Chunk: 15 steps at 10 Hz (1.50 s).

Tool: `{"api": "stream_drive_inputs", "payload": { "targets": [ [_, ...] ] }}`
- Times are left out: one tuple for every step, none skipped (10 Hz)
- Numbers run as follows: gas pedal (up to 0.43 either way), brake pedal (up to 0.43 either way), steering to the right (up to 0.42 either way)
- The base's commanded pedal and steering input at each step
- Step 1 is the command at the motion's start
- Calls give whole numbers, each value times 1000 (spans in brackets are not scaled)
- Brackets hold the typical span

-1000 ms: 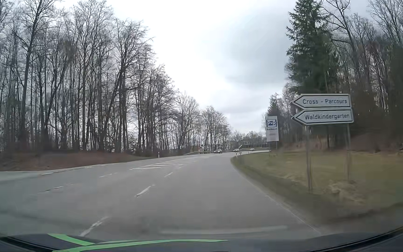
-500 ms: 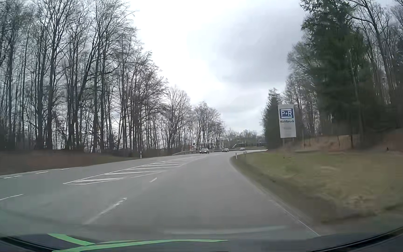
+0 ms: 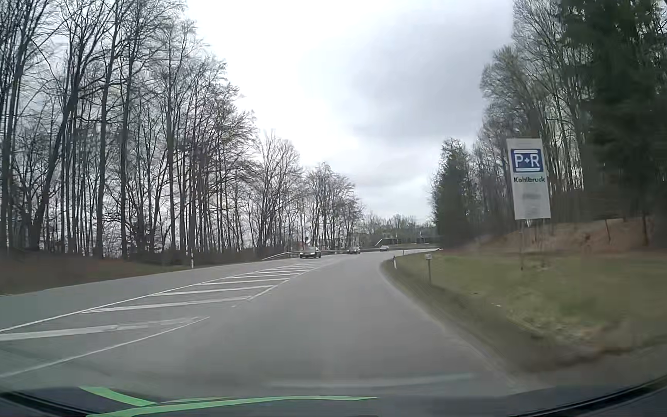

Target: Follow the waypoints while adhering to traffic rules and regulations

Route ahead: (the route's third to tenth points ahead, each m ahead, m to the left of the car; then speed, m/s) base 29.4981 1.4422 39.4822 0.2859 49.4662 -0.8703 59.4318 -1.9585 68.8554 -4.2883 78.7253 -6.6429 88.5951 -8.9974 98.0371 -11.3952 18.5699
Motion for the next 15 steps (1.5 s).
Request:
{"api": "stream_drive_inputs", "payload": {
  "targets": [
    [98, 0, 14],
    [110, 0, 13],
    [110, 0, 13],
    [110, 0, 13],
    [110, 0, 14],
    [110, 0, 14],
    [110, 0, 14],
    [110, 0, 14],
    [110, 0, 14],
    [110, 0, 14],
    [110, 0, 13],
    [110, 0, 14],
    [110, 0, 14],
    [110, 0, 14],
    [110, 0, 14]
  ]
}}
